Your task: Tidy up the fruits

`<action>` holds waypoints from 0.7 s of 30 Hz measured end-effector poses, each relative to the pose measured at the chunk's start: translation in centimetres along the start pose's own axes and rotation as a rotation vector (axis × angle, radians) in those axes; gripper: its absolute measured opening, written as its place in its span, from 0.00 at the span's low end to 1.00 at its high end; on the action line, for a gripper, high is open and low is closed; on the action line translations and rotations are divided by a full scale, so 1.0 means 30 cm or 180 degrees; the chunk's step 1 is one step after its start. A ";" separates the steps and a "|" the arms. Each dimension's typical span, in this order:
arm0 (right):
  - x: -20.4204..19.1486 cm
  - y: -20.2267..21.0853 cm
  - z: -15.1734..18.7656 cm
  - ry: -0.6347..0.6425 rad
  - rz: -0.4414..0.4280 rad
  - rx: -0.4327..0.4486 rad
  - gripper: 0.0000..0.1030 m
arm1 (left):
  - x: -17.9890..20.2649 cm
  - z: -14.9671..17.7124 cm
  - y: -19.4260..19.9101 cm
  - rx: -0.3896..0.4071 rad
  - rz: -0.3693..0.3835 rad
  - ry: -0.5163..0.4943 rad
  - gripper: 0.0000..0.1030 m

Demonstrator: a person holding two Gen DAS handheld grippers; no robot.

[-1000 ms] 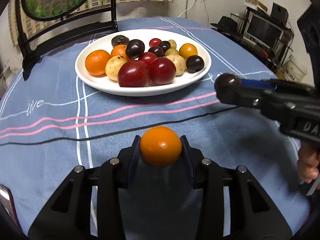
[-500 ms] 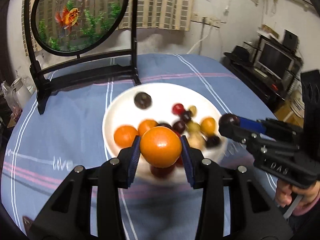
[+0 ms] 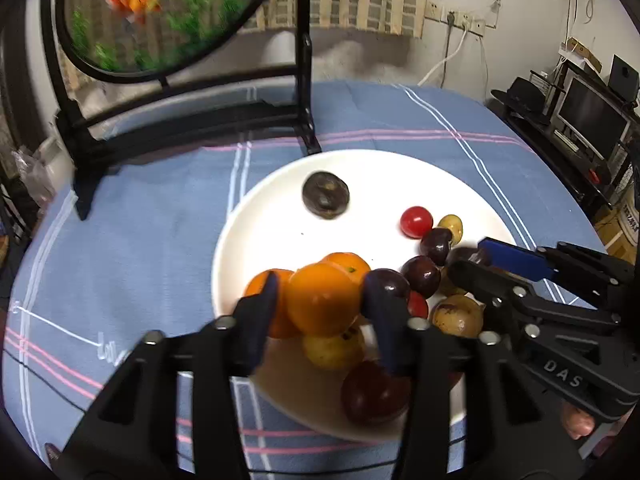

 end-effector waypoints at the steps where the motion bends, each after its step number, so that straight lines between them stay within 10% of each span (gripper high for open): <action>1: 0.000 0.015 0.001 0.0021 0.0011 0.0018 0.34 | 0.011 0.004 0.033 0.0076 -0.0064 -0.0039 0.66; 4: -0.002 0.115 0.027 0.0091 0.0105 0.0170 0.61 | 0.039 0.018 0.133 0.0237 -0.0134 -0.0098 0.82; 21: -0.082 0.642 0.481 0.0428 0.0239 0.0336 0.62 | 0.183 0.463 0.610 0.0296 0.0051 -0.0020 0.97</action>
Point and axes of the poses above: each gripper's, at about its wrist camera, not at the fingertips, and y roughly against the way its jaws point, x to its right, z to its underside, the point moved 1 cm from there along -y, roughly the way its jaws point, and after that the axes turned 13 degrees about z, right-handed, at the moved point
